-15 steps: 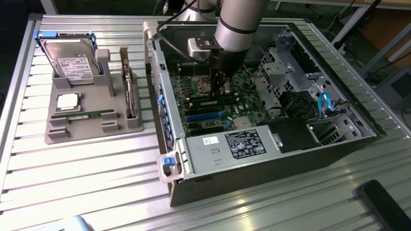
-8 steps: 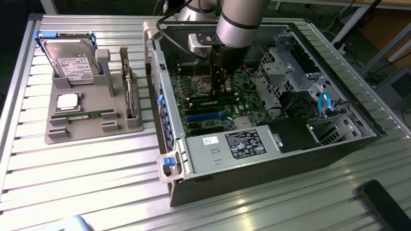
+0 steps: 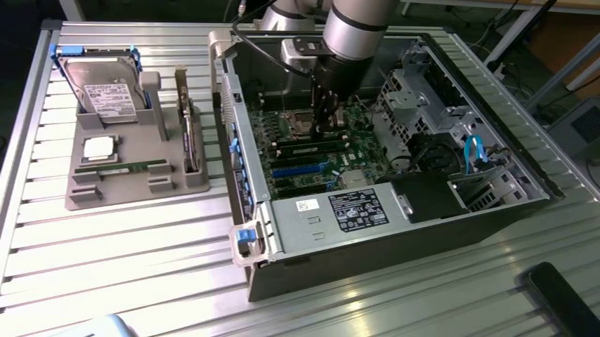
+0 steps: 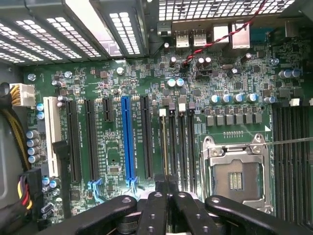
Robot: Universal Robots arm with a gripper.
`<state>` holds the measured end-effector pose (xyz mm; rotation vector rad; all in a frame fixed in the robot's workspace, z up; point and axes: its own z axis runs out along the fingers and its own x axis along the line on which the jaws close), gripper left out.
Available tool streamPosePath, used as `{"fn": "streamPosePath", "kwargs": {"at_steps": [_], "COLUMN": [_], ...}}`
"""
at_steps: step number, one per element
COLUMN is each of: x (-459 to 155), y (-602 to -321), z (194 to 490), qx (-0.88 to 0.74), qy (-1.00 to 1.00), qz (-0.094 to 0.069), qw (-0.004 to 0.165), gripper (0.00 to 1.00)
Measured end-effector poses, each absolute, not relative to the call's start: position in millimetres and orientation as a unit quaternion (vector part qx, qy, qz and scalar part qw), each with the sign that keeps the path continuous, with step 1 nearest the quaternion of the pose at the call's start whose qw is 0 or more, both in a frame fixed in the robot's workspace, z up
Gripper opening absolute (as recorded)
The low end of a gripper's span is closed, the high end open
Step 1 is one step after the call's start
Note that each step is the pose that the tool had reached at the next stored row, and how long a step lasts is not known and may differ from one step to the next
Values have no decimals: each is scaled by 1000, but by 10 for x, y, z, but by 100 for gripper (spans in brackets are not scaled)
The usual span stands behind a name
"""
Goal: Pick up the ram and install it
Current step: 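Press down the ram until it locks into place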
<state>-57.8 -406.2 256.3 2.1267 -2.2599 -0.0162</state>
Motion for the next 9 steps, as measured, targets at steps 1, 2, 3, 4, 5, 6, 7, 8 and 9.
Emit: {"fn": "streamPosePath", "kwargs": {"at_steps": [1,2,3,4,5,6,7,8,9], "x": [-569,-565,-561,-557,-551,-544,-539,-534,-527], "y": [-4062,-4062,-4062,-4062,-4062,-4062,-4062,-4062,-4062], "z": [2574,2585,2595,2609,2632,2660,2681,2702,2734], "qx": [685,685,685,685,685,685,685,685,685], "qy": [-728,-728,-728,-728,-728,-728,-728,-728,-728], "qz": [-6,-6,-6,-6,-6,-7,-7,-8,-8], "qw": [19,20,20,20,21,21,22,22,23], "gripper": [11,11,11,11,11,11,11,11,11]}}
